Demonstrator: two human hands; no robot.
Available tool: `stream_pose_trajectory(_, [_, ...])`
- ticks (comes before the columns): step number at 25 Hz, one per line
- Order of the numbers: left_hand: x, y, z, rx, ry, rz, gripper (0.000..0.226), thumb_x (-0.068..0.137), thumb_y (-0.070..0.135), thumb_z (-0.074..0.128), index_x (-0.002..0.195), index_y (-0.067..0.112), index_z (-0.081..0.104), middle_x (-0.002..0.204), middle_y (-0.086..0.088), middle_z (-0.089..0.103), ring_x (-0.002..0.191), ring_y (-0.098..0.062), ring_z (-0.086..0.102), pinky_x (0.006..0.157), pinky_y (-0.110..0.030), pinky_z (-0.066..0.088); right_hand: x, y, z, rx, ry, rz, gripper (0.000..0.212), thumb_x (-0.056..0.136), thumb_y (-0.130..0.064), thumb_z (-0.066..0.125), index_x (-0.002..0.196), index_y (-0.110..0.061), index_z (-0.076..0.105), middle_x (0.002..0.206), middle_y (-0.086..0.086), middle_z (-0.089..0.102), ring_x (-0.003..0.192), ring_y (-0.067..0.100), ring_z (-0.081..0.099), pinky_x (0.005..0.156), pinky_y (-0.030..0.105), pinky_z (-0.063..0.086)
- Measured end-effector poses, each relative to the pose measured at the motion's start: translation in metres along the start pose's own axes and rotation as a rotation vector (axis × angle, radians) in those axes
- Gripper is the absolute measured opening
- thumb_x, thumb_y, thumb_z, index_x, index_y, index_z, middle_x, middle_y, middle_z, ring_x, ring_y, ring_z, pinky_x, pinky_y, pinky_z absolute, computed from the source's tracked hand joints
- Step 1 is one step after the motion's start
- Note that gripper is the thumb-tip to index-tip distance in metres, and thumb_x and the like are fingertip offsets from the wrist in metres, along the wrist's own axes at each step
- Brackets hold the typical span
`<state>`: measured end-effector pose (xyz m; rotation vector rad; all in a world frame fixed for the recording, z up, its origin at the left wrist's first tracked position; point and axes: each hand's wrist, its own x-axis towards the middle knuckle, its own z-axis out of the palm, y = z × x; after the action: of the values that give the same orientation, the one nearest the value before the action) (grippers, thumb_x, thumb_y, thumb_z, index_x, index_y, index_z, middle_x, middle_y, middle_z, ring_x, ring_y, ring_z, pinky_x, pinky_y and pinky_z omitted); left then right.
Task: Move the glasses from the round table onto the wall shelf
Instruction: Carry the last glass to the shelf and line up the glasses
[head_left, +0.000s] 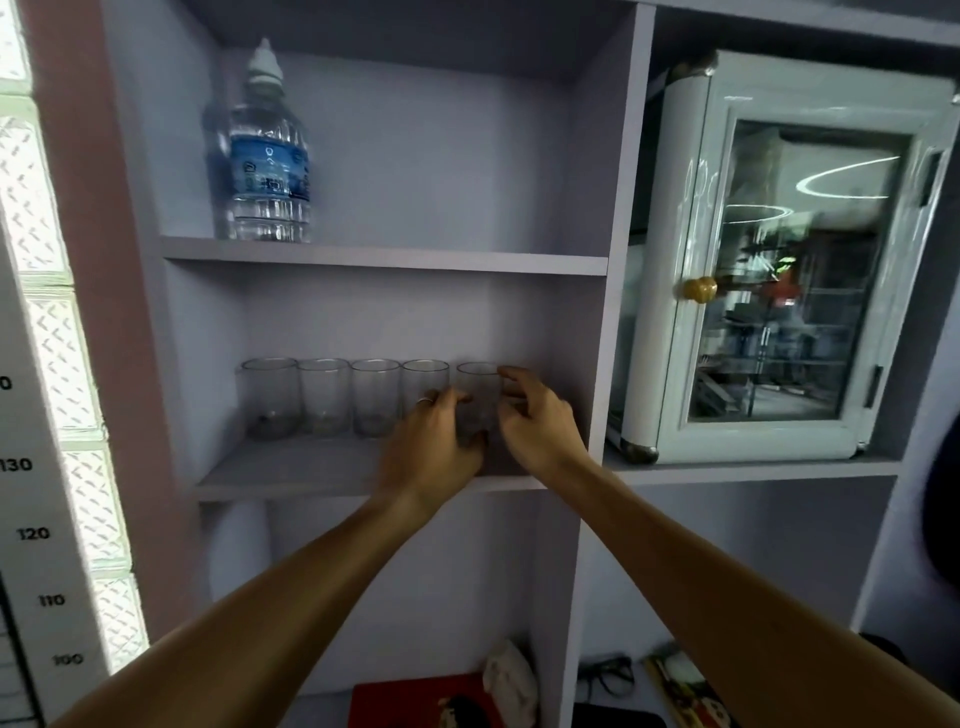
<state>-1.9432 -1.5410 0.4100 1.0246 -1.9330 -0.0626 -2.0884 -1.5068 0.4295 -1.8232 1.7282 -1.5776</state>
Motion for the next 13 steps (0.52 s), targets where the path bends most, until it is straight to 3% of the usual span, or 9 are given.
stream_pose_trajectory(4, [0.002, -0.002, -0.001, 0.005, -0.006, -0.020, 0.042, 0.081, 0.034, 0.063, 0.121, 0.020, 0.060, 0.113, -0.007, 0.067, 0.090, -0.030, 0.067, 0.068, -0.041, 0.057, 0.004, 0.000, 0.007, 0.024, -0.010, -0.003, 0.043, 0.097, -0.021, 0.052, 0.140, -0.027, 0.051, 0.110, -0.004, 0.063, 0.078, -0.005, 0.055, 0.054, -0.003, 0.039])
stream_pose_trajectory(7, [0.001, -0.005, -0.005, 0.003, -0.008, -0.006, 0.044, 0.081, 0.034, 0.064, 0.122, 0.019, 0.060, 0.117, -0.007, 0.066, 0.096, -0.030, 0.067, 0.073, -0.040, 0.057, 0.005, -0.002, 0.011, 0.008, -0.016, -0.019, 0.043, 0.098, -0.023, 0.051, 0.140, -0.028, 0.051, 0.111, -0.002, 0.063, 0.087, 0.006, 0.061, 0.063, 0.003, 0.046])
stream_pose_trajectory(10, [-0.001, -0.016, -0.019, 0.049, 0.030, 0.028, 0.036, 0.080, 0.035, 0.062, 0.114, 0.022, 0.063, 0.114, -0.004, 0.065, 0.096, -0.030, 0.066, 0.073, -0.041, 0.057, 0.006, -0.004, 0.013, -0.027, 0.002, -0.034, 0.041, 0.097, -0.021, 0.054, 0.137, -0.027, 0.054, 0.107, 0.001, 0.065, 0.092, 0.016, 0.064, 0.081, 0.023, 0.056])
stream_pose_trajectory(13, [-0.002, -0.042, -0.039, 0.142, 0.135, 0.044, 0.038, 0.078, 0.035, 0.069, 0.113, 0.021, 0.064, 0.116, -0.005, 0.062, 0.106, -0.034, 0.057, 0.081, -0.043, 0.052, 0.002, -0.009, 0.017, -0.074, 0.032, -0.055, 0.046, 0.092, -0.018, 0.058, 0.137, -0.028, 0.051, 0.125, 0.007, 0.057, 0.102, 0.023, 0.062, 0.083, 0.021, 0.052])
